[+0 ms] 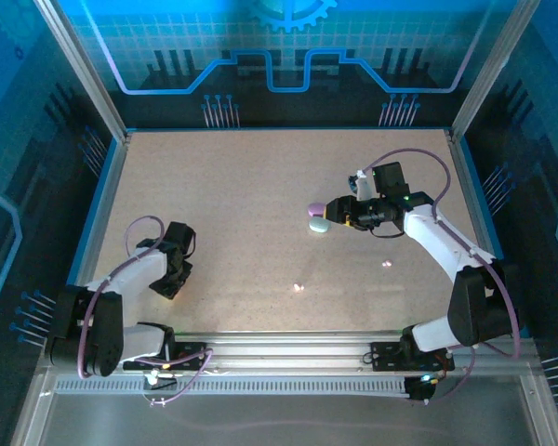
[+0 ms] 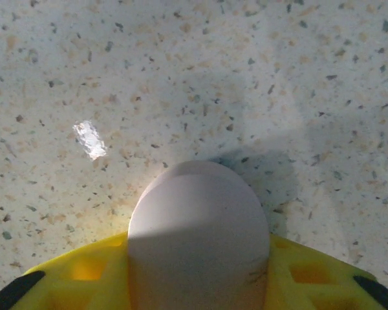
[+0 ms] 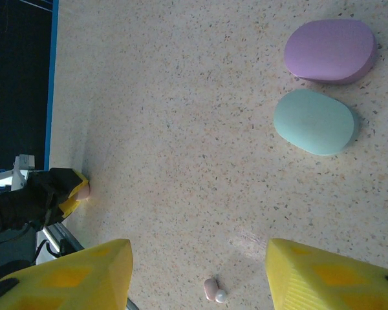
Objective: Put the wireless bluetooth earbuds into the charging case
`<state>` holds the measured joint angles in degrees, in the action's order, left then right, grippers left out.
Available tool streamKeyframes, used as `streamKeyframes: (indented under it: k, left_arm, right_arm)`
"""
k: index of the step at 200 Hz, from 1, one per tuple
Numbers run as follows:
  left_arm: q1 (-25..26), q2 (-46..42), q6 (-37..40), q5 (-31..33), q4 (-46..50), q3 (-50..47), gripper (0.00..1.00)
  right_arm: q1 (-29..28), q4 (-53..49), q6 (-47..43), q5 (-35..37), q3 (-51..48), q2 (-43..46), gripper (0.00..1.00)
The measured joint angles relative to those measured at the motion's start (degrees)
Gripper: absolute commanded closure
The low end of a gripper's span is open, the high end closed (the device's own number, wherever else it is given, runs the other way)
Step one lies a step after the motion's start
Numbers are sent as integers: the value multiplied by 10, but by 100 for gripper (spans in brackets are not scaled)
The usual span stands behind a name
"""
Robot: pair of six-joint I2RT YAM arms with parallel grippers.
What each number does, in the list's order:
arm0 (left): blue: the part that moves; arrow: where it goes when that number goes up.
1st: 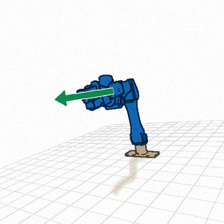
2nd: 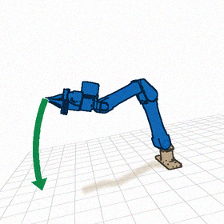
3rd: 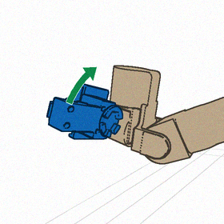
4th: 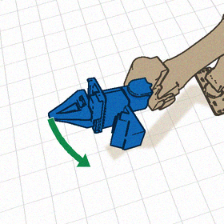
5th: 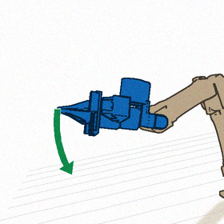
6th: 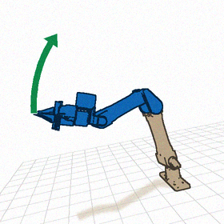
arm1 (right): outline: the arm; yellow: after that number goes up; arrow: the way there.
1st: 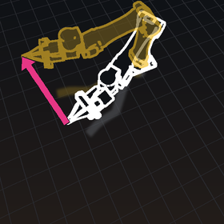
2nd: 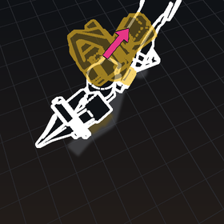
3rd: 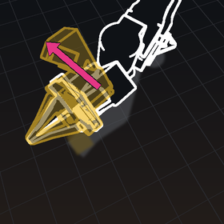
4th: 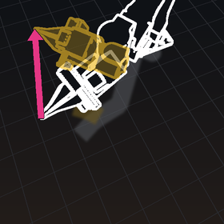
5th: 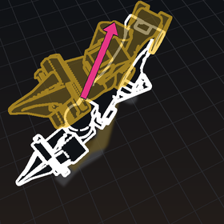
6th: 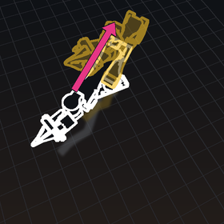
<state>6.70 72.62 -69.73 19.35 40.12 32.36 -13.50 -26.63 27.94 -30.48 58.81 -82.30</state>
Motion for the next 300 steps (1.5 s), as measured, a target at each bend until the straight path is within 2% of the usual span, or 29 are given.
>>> streamKeyframes:
  k: [38, 65, 126, 169, 204, 237, 263, 300]
  left_arm:
    - [20, -13, 71, -11, -32, 23, 70]
    - [86, -7, 158, -15, -73, 71, 70]
    - [260, 115, 448, -76, -192, 214, 72]
    - [353, 124, 669, -120, -245, 222, 69]
    - [364, 63, 825, -214, -293, 180, 68]
    - [364, 18, 925, -269, -307, 170, 68]
    - [364, 8, 968, -287, -311, 170, 69]
    - [364, 8, 987, -293, -315, 170, 69]
  right_arm:
    - [0, 0, 0, 0, 0, -2, 42]
    - [0, 0, 0, -2, 0, -6, 42]
    - [18, 7, 13, -11, -26, 3, 44]
    - [63, 9, 24, -52, -45, 33, 45]
    - [64, -12, 11, -101, -37, 40, 47]
    - [63, -22, 9, -143, -32, 49, 48]
    - [42, -25, 5, -167, -18, 49, 48]
    - [-7, -26, 3, -190, 7, 46, 47]
